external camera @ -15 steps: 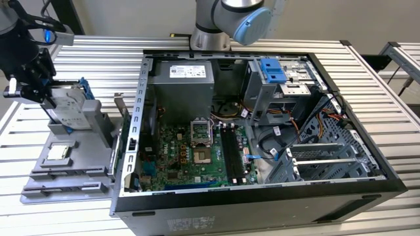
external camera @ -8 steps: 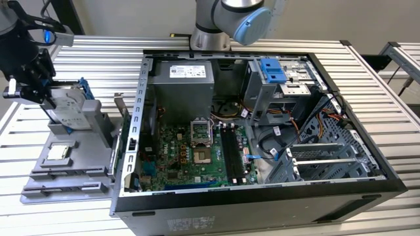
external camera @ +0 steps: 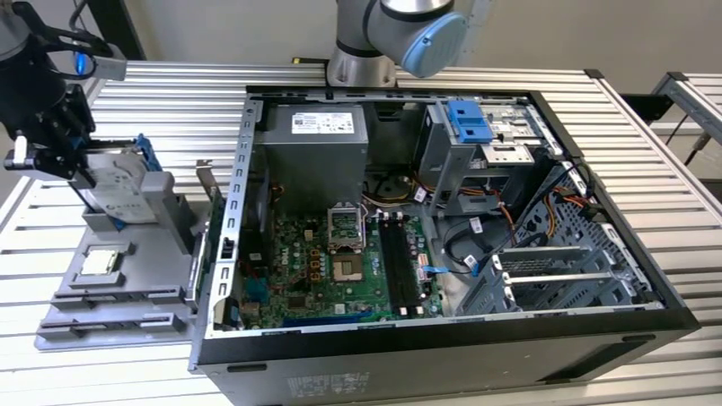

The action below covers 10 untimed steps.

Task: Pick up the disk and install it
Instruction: 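Pick up the disk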

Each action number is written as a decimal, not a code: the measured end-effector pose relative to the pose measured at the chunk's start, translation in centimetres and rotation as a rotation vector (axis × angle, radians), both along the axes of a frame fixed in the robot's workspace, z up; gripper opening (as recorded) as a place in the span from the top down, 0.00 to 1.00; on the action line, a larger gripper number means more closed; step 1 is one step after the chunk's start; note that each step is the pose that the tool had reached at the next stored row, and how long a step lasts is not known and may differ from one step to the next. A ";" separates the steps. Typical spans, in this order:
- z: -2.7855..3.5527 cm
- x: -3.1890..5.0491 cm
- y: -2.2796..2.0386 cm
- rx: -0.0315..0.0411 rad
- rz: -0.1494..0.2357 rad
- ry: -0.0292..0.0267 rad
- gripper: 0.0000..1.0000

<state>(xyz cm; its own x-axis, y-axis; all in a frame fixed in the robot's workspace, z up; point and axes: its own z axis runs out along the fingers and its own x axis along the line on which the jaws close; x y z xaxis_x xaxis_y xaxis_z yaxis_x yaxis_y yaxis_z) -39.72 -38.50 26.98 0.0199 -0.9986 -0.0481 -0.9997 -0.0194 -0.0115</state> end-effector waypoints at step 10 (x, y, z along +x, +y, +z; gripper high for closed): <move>-0.01 -0.01 0.00 0.0000 -0.001 0.0006 1.00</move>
<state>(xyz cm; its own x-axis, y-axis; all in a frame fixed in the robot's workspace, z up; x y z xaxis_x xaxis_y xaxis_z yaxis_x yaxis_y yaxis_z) -39.73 -38.50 26.98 0.0194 -0.9987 -0.0481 -0.9998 -0.0189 -0.0109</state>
